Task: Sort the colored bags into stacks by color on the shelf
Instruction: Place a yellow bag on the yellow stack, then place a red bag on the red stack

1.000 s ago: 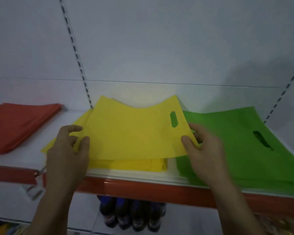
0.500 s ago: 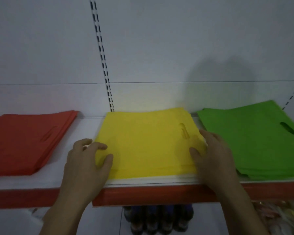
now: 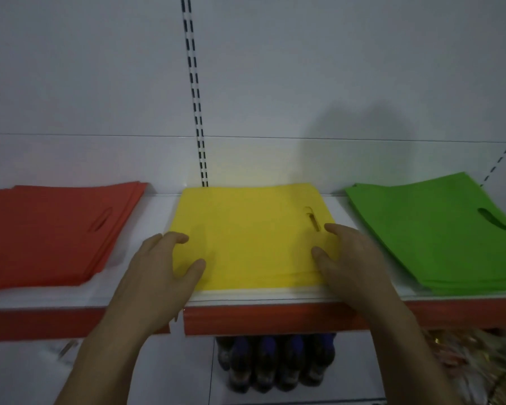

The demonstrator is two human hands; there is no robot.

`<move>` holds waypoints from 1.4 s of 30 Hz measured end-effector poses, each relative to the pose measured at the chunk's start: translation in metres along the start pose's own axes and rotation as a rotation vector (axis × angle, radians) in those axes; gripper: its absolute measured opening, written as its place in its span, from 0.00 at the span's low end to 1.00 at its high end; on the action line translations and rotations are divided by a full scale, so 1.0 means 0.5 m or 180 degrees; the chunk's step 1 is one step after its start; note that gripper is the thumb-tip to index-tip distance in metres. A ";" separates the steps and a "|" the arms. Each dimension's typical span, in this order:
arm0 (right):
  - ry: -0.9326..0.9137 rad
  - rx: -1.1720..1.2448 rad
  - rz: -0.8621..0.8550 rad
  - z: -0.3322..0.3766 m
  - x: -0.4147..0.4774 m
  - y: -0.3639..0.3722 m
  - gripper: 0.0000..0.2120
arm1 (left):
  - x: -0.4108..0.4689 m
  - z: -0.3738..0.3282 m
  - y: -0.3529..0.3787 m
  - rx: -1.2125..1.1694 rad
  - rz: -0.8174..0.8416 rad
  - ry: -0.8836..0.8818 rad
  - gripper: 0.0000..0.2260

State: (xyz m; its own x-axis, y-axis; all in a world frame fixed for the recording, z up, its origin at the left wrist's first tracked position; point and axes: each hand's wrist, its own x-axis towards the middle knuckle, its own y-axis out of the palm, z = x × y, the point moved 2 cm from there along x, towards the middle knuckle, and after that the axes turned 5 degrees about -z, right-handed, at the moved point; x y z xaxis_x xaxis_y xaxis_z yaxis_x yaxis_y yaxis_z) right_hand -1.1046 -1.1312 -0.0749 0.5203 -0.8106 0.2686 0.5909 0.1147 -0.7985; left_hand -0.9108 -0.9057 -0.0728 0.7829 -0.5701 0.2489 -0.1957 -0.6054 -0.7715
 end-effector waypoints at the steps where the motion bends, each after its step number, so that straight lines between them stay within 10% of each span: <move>1: -0.0020 -0.0013 -0.0015 0.002 0.001 -0.002 0.28 | -0.002 -0.001 -0.005 0.0027 -0.0014 0.0039 0.24; 21: -0.2313 0.0763 0.0593 0.598 -0.179 0.270 0.23 | -0.211 0.402 -0.447 0.0818 -0.1315 -0.0557 0.27; 42: -0.3098 0.1659 0.1812 1.481 -0.610 0.719 0.22 | -0.469 1.108 -1.026 0.1410 -0.1806 -0.2175 0.29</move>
State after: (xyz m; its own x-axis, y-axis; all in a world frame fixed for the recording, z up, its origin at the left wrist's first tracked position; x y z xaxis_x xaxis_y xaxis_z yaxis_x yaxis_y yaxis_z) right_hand -0.5941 -0.4175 -0.0449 0.8922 0.1667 0.4197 0.1896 0.7052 -0.6832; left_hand -0.6669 -0.1535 -0.0599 0.8918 0.2670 0.3653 0.4427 -0.3479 -0.8264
